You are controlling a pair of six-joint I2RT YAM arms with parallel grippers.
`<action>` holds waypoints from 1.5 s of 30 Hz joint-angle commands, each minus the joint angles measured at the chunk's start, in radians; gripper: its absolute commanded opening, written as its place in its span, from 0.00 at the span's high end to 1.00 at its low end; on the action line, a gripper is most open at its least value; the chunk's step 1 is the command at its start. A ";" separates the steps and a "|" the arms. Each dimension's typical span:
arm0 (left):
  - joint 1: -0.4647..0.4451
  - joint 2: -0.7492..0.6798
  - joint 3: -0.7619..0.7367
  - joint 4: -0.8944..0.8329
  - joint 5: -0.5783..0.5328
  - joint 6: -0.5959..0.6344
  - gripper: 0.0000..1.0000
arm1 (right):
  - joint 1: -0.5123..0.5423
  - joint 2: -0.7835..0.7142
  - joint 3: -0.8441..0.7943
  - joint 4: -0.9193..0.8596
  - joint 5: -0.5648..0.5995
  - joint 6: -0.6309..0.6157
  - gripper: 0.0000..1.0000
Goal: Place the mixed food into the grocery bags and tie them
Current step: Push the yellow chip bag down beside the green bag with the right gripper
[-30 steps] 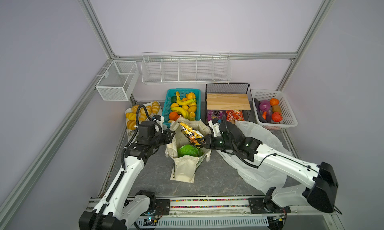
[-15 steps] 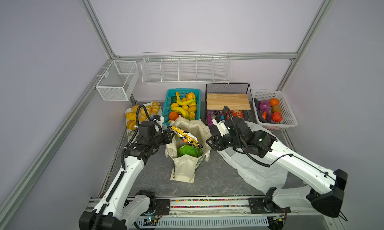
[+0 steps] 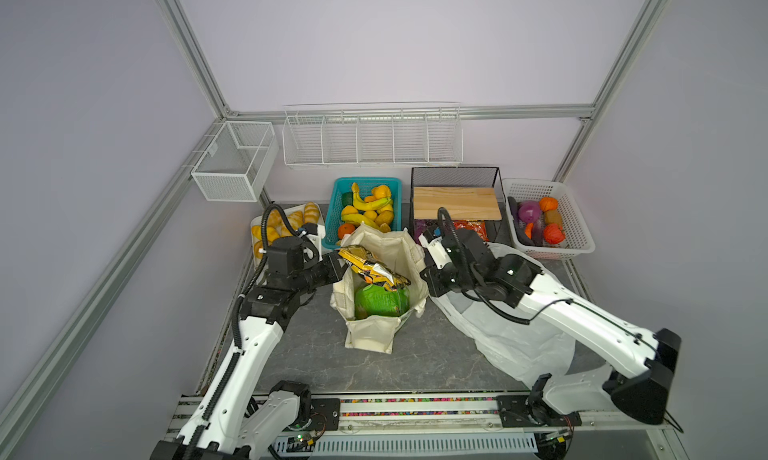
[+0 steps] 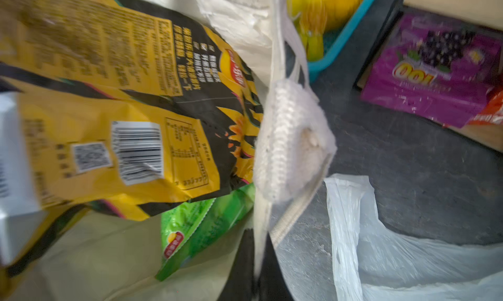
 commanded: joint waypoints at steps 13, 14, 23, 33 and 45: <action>-0.034 0.029 0.153 -0.160 -0.162 0.060 1.00 | -0.063 -0.103 -0.063 0.124 -0.223 0.025 0.94; -0.092 0.035 0.137 -0.105 -0.056 0.029 1.00 | -0.055 -0.075 -0.068 0.166 -0.336 0.037 0.94; 0.112 0.040 0.078 -0.280 0.213 0.078 1.00 | -0.073 -0.036 -0.054 0.085 -0.569 -0.082 0.94; 0.071 0.033 0.002 -0.214 0.106 0.084 1.00 | -0.073 0.109 0.009 -0.108 -0.237 -0.111 0.81; 0.039 0.053 -0.099 -0.084 0.089 0.055 1.00 | 0.149 0.053 0.117 -0.028 0.033 -0.405 0.25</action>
